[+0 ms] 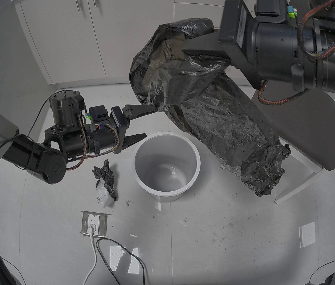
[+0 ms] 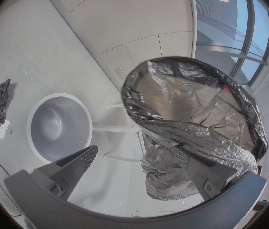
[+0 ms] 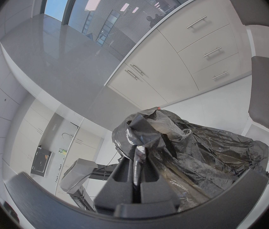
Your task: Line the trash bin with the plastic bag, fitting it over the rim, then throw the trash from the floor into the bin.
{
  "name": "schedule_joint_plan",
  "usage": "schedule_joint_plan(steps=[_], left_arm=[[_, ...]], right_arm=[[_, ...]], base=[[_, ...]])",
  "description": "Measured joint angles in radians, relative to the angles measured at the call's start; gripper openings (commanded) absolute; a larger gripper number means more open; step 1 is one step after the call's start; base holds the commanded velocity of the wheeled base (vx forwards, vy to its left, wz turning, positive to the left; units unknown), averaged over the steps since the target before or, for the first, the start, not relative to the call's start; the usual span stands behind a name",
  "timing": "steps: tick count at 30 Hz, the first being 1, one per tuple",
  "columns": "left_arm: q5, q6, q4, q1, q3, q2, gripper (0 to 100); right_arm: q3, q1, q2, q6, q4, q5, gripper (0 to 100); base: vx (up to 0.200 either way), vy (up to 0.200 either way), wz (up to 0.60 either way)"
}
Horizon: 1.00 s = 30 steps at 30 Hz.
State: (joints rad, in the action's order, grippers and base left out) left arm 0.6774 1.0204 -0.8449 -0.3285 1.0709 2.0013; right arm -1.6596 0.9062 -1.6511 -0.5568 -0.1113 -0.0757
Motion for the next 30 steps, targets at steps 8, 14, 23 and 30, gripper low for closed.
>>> schedule_joint_plan(steps=[8, 14, 23, 30], left_arm=[[-0.044, 0.045, -0.056, 0.003, -0.022, 0.019, 100], [-0.046, 0.048, -0.057, 0.017, -0.044, -0.004, 100], [-0.047, 0.053, -0.057, 0.044, -0.045, -0.056, 100], [-0.039, 0.106, -0.057, 0.050, -0.011, -0.063, 100]], right_arm=[[-0.001, 0.005, 0.014, 0.000, 0.002, -0.001, 0], [-0.002, 0.004, 0.016, 0.001, 0.002, -0.008, 0], [-0.006, 0.002, 0.016, 0.002, 0.003, -0.010, 0], [-0.002, 0.019, 0.016, 0.002, 0.000, -0.009, 0]], base=[[0.000, 0.000, 0.00], [0.000, 0.000, 0.00], [0.000, 0.000, 0.00], [0.000, 0.000, 0.00]])
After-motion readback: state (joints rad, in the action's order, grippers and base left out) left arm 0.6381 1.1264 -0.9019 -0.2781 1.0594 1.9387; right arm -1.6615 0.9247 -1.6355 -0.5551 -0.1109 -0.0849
